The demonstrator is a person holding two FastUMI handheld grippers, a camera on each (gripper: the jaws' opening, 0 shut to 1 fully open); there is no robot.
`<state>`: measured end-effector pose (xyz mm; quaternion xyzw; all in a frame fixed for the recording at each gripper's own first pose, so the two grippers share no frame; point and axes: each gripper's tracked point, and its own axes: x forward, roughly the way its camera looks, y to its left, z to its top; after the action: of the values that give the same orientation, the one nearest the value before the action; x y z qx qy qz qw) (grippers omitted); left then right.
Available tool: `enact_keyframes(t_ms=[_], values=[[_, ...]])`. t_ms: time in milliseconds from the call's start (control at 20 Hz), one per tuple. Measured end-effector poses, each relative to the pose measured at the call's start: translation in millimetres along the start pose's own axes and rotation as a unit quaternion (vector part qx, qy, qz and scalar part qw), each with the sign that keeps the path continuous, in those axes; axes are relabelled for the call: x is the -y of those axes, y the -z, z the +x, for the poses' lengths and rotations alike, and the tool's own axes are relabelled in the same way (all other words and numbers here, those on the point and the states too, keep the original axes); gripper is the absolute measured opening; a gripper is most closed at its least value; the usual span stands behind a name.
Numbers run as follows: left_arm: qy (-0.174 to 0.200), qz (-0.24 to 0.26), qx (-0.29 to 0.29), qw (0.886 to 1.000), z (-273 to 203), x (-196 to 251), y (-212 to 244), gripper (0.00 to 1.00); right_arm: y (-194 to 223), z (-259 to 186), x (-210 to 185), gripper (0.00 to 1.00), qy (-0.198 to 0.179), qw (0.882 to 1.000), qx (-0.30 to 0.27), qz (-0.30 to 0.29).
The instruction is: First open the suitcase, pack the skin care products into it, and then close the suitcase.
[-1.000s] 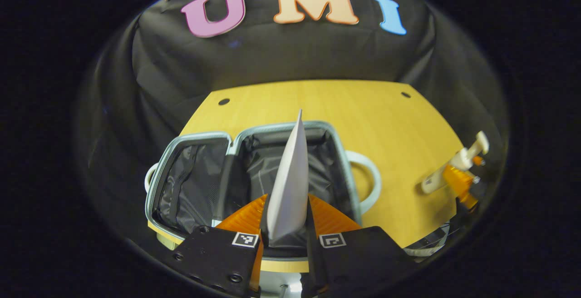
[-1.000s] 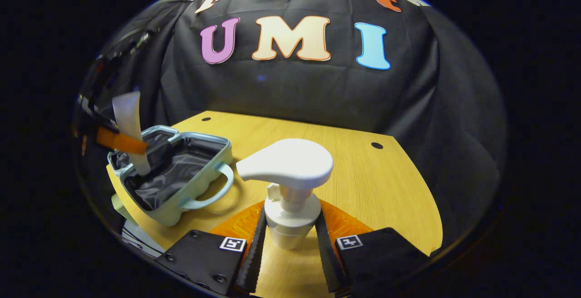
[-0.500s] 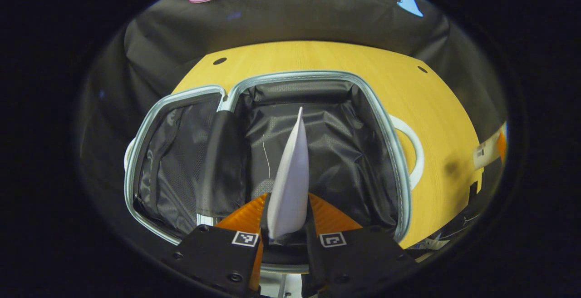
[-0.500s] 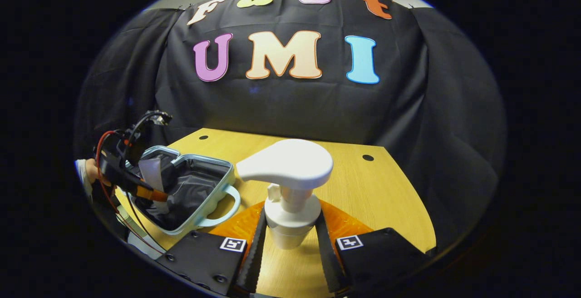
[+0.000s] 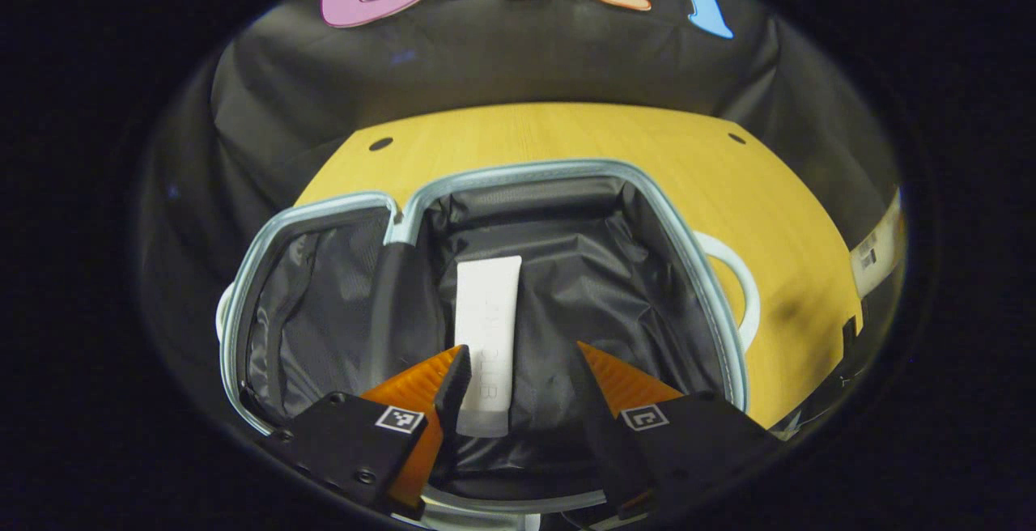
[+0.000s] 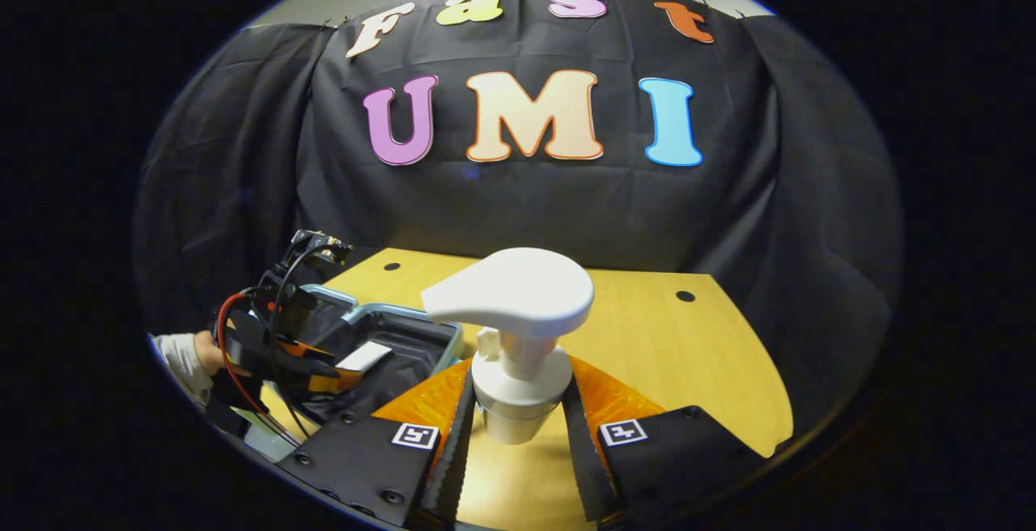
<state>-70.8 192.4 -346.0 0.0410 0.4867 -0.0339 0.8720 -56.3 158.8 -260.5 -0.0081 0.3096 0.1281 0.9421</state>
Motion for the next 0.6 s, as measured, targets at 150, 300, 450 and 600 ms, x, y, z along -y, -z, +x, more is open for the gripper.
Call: enact_keyframes(t_ms=[150, 300, 450, 600], values=[[0.004, -0.009, 0.064, 0.998, -15, -14, -29, 0.84, 2, 13, -40, 0.57, -0.031, 0.999, -0.009, 0.009], [-0.018, -0.006, 0.092, 0.996, -28, -48, -33, 0.87, 16, 31, -80, 0.58, -0.064, 0.997, -0.032, 0.018], [-0.033, -0.018, 0.104, 0.994, -41, -82, -30, 0.88, 42, 49, -118, 0.56, -0.094, 0.992, -0.071, 0.039], [-0.062, -0.039, 0.094, 0.993, -48, -127, -14, 0.88, 76, 65, -149, 0.58, -0.109, 0.987, -0.11, 0.039]])
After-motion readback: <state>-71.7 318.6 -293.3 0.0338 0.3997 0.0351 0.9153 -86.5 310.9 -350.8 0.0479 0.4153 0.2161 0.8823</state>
